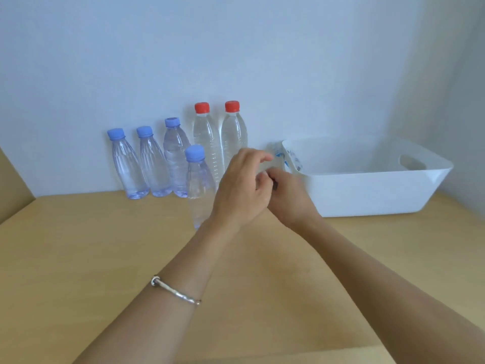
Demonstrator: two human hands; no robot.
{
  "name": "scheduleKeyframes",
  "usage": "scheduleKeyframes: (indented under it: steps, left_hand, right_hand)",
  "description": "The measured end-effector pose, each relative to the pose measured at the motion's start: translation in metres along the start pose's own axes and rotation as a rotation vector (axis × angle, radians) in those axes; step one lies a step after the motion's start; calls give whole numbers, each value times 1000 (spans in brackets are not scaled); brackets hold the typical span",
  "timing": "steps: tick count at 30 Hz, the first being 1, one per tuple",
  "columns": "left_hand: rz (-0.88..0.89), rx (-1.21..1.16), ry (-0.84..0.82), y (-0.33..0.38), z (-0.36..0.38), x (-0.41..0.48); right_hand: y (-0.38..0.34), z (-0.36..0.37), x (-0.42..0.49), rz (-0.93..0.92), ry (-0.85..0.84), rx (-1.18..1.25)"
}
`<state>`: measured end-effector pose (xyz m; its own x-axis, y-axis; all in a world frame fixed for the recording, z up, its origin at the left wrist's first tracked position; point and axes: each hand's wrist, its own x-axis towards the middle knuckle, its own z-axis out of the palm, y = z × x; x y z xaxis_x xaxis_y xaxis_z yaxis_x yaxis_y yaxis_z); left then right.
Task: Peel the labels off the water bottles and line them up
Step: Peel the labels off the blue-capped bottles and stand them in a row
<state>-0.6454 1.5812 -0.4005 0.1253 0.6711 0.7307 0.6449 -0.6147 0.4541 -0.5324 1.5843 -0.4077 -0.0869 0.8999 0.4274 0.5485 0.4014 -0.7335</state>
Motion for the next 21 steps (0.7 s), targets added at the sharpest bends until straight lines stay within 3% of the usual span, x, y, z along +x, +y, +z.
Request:
scheduleKeyframes:
  steps: [3, 7, 10, 12, 18, 21]
  left_hand:
    - [-51, -65, -80, 23, 15, 20]
    - [-104, 55, -292, 48, 37, 36]
    - [-111, 212, -521, 52, 52, 35]
    - [-97, 290, -610, 53, 60, 31]
    - [-49, 368, -658, 48, 63, 23]
    - [-28, 342, -653, 47, 63, 20]
  right_hand:
    - [-10, -50, 8, -115, 120, -211]
    - [18, -99, 13, -52, 241, -495]
    - [45, -112, 2, 49, 129, -579]
    - [55, -111, -6, 20, 48, -601]
    - [76, -106, -10, -199, -83, -725]
    - [90, -99, -14, -330, -38, -995]
